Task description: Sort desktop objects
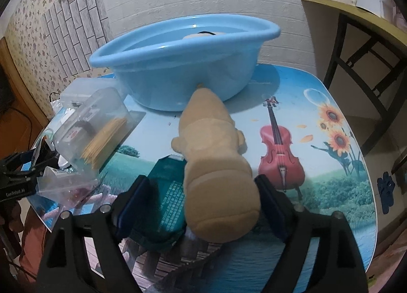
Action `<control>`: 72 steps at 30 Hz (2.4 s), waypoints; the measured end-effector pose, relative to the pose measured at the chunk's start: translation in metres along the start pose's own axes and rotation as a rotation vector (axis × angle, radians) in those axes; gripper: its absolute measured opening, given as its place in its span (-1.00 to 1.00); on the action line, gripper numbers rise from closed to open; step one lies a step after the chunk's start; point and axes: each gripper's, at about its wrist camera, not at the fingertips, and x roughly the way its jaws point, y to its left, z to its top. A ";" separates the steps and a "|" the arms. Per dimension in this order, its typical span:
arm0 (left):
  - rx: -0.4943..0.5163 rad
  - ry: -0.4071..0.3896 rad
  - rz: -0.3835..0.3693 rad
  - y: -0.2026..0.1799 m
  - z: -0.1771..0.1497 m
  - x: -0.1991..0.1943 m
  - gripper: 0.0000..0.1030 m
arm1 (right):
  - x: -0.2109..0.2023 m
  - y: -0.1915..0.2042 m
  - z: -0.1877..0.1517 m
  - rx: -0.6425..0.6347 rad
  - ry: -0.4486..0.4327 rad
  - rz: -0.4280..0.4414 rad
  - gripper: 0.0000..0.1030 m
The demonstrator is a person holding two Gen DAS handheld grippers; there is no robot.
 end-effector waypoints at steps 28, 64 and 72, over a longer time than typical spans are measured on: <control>-0.013 -0.085 0.016 -0.008 -0.008 0.001 0.99 | 0.003 0.005 -0.005 -0.025 -0.072 -0.014 0.87; -0.050 -0.152 0.007 0.001 -0.005 -0.020 -0.26 | -0.028 -0.002 0.001 -0.008 -0.098 0.034 -0.10; -0.051 -0.197 -0.005 -0.003 0.017 -0.051 -0.26 | -0.064 -0.013 0.005 0.006 -0.161 0.027 -0.10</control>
